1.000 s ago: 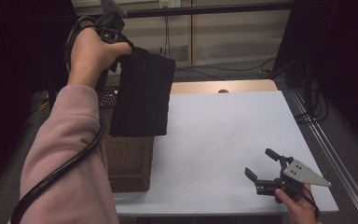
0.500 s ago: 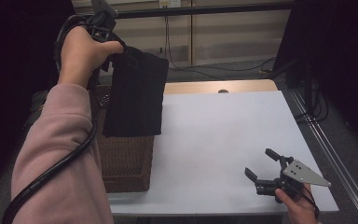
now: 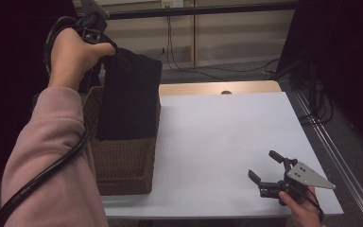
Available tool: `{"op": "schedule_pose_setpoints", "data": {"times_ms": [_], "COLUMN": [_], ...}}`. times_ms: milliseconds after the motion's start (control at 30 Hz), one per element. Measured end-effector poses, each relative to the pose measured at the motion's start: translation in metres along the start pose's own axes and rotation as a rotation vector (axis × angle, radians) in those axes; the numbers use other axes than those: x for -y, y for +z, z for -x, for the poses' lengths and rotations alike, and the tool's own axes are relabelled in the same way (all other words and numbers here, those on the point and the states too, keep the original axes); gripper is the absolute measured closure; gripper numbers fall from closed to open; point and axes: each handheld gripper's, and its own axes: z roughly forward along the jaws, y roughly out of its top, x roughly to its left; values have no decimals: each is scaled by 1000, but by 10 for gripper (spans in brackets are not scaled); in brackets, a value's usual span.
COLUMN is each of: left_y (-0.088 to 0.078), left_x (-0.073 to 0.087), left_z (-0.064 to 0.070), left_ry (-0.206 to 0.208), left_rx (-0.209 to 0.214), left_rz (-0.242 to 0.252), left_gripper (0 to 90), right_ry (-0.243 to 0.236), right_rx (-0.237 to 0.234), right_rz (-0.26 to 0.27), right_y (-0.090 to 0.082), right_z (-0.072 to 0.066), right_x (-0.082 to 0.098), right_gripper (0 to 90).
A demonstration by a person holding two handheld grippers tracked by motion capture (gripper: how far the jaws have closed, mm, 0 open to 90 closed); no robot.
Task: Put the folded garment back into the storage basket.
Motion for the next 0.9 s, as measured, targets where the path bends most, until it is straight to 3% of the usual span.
{"op": "schedule_pose_setpoints", "data": {"times_ms": [100, 267, 433, 567, 700, 900], "left_y": [-2, -6, -11, -12, -17, -22], "left_x": [1, 4, 4, 5, 5, 8], "left_z": [-4, -7, -11, -13, -15, -21], "left_ry": [13, -25, -1, -11, -20, -24], "left_rx": [2, -9, -4, -6, -9, -21], "left_rz": [1, 7, 6, 3, 5, 9], "left_gripper": [793, 792, 793, 792, 792, 793], "right_ry": [2, 5, 7, -14, 6, -6], "right_rx": [-6, 8, 7, 1, 7, -10], "right_rz": [10, -4, -6, 0, -6, 12], "right_y": [1, 0, 0, 0, 0, 1], "right_z": [0, 0, -1, 0, -1, 0], "right_x": [0, 0, 0, 0, 0, 0], "right_gripper": [21, 21, 21, 21, 21, 21]}}
